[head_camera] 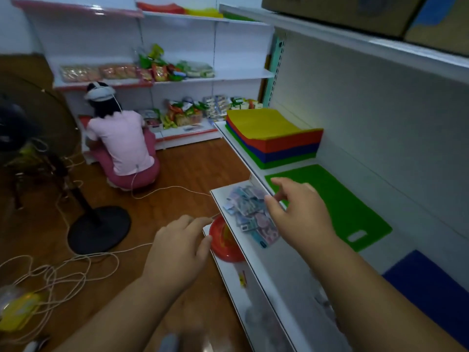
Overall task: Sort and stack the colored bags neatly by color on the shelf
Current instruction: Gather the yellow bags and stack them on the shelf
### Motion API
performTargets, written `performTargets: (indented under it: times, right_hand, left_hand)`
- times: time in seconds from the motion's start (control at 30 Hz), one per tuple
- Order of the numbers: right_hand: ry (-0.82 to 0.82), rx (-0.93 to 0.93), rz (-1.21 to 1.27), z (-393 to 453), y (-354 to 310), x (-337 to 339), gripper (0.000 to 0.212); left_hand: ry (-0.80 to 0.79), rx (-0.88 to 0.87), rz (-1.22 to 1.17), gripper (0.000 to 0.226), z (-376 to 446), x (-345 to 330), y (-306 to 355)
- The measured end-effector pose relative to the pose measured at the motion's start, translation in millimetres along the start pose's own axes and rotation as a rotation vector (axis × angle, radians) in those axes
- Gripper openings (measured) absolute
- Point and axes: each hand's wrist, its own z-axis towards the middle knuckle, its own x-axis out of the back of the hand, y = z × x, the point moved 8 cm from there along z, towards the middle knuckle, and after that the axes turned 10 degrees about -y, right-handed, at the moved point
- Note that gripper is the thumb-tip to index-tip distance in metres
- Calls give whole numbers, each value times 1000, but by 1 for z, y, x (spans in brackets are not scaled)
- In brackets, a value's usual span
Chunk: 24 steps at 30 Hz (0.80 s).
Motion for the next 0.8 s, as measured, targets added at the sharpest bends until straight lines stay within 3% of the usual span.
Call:
performTargets:
  times: [0.23, 0.47, 0.7, 0.8]
  right_hand:
    - [61, -127, 43, 95, -30, -36, 44]
    - [86, -315, 44, 154, 3, -36, 52]
    - [-114, -536, 150, 229, 54, -56, 79]
    - [-162, -620, 198, 246, 71, -67, 79]
  left_hand:
    - [-26, -100, -8, 42, 123, 25, -82]
    - [-147, -221, -95, 38, 221, 4, -83]
    - [-304, -225, -214, 54, 311, -30, -84]
    - [-349, -260, -224, 56, 344, -36, -86]
